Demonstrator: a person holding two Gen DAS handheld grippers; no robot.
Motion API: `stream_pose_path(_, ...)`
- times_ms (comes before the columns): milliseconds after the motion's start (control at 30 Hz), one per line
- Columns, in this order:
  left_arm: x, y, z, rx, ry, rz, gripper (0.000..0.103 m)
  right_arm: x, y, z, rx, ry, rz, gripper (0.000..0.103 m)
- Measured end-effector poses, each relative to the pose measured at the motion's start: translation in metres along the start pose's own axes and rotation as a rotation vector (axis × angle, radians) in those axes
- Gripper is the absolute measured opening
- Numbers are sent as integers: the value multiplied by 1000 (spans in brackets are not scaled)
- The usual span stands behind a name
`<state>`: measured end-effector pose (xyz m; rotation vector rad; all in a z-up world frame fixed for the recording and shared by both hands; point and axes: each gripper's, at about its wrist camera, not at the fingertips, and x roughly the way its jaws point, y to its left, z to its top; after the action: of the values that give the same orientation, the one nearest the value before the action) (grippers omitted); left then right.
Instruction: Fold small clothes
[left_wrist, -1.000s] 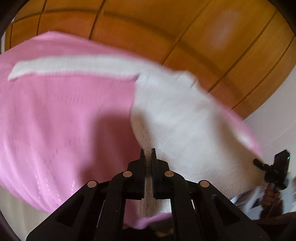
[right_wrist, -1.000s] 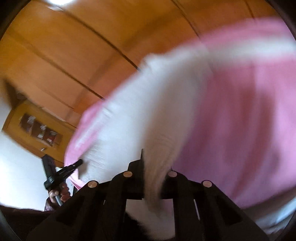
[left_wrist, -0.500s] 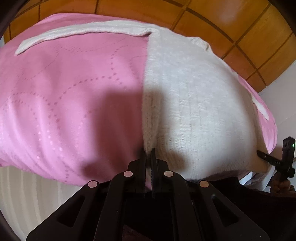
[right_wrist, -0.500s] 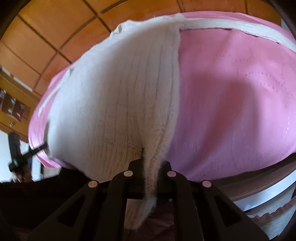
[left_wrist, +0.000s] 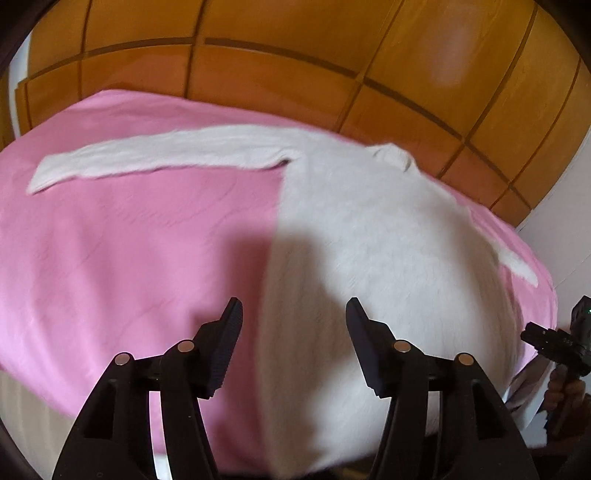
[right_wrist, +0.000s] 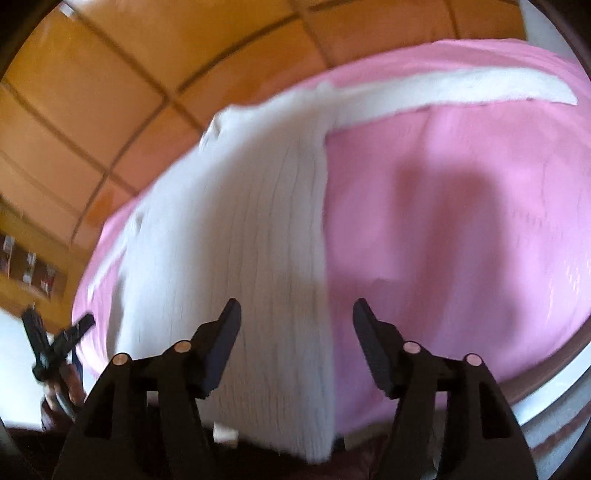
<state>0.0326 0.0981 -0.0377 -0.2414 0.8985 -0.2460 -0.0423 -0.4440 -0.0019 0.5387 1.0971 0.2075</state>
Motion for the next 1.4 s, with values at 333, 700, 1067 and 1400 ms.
stream_pose_path(333, 66, -76, 10, 230, 43, 21, 58, 35, -56, 67, 340, -151, 28, 62)
stream_pose_path(700, 92, -68, -2, 193, 92, 50, 72, 10, -203, 144, 731, -401, -123, 43)
stream_pose_path(1067, 100, -82, 1, 196, 119, 88, 81, -53, -211, 208, 601, -516, -389, 58)
stream_pose_path(1400, 102, -82, 6, 196, 126, 96, 85, -31, -251, 154, 715, -461, -178, 50)
